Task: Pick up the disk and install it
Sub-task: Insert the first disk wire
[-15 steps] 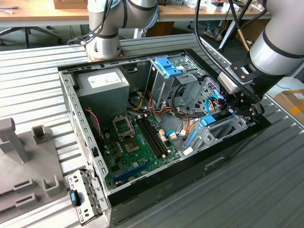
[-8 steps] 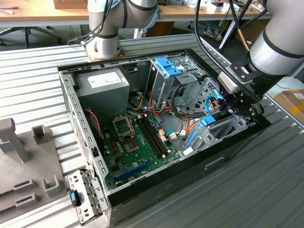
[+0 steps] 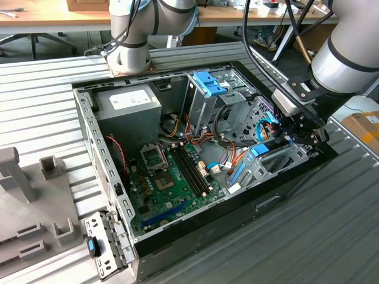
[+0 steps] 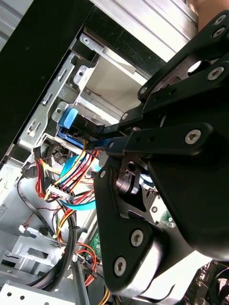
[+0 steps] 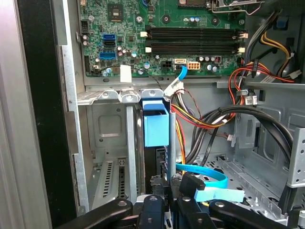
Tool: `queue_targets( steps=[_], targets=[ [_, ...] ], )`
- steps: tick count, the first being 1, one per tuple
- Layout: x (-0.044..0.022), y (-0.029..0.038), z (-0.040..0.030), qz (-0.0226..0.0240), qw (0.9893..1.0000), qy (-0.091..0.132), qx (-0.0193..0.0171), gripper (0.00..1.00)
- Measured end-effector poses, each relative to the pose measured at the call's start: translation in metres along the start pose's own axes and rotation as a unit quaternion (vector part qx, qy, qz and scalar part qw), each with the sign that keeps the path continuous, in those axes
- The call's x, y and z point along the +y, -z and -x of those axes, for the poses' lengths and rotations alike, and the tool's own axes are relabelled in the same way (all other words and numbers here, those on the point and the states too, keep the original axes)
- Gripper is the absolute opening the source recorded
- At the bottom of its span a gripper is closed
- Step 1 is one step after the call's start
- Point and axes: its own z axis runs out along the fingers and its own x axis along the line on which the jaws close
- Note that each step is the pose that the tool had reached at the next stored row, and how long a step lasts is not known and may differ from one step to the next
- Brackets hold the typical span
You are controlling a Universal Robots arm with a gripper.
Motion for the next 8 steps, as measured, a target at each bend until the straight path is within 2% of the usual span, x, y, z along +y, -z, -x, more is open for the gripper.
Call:
queue_targets(
  steps=[4, 8],
  targets=[
    [-0.0019, -0.0002, 0.0001, 0.0035, 1.0000, 0.000, 0.0011, 0.17],
    [-0.0020, -0.0004, 0.0000, 0.0039, 1.0000, 0.000, 0.0012, 0.17]
  ],
)
